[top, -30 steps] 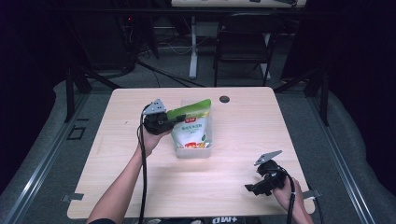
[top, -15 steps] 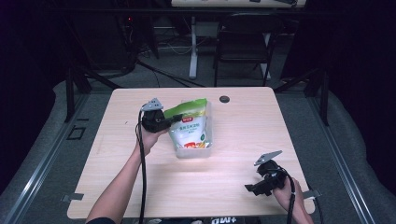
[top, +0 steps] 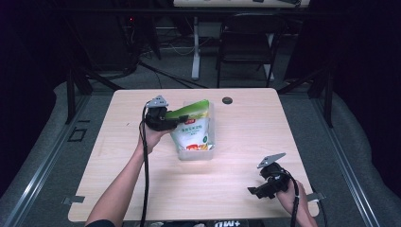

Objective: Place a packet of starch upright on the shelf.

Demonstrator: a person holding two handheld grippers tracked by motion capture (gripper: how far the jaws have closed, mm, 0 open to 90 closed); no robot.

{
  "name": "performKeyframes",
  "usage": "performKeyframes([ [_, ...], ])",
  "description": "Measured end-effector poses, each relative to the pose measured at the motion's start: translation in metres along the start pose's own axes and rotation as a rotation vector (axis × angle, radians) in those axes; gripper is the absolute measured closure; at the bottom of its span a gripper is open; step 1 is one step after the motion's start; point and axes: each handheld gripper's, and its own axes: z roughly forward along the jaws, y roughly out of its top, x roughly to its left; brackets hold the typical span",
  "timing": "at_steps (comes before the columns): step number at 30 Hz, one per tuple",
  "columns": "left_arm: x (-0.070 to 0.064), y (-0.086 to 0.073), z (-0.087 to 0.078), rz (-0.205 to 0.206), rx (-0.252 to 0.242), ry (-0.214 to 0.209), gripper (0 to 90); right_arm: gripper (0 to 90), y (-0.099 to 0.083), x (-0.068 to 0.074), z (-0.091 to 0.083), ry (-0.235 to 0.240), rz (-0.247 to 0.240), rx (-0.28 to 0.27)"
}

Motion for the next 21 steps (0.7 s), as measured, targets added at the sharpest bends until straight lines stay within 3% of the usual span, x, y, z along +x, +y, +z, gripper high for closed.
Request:
performKeyframes([
  [4, -0.002, 0.006, -0.003, -0.005, 0.001, 0.028, 42.2, 14.8, 0.000, 0.000, -0.001, -0.002, -0.001, 0.002],
  [8, -0.004, 0.011, -0.008, -0.005, 0.017, 0.043, 34.4, 14.8, 0.001, 0.001, -0.001, -0.001, -0.002, 0.002],
  [9, -0.007, 0.012, -0.010, -0.006, 0.025, 0.077, 31.6, 14.8, 0.001, 0.001, -0.001, -0.001, -0.002, 0.004],
  [11, -0.010, 0.014, -0.015, -0.004, 0.025, 0.088, 25.9, 14.8, 0.001, 0.001, -0.001, 0.002, -0.003, 0.001],
  [21, -0.030, 0.009, -0.051, 0.011, 0.059, 0.171, 15.5, 14.8, 0.000, 0.001, -0.002, 0.007, -0.009, -0.008],
])
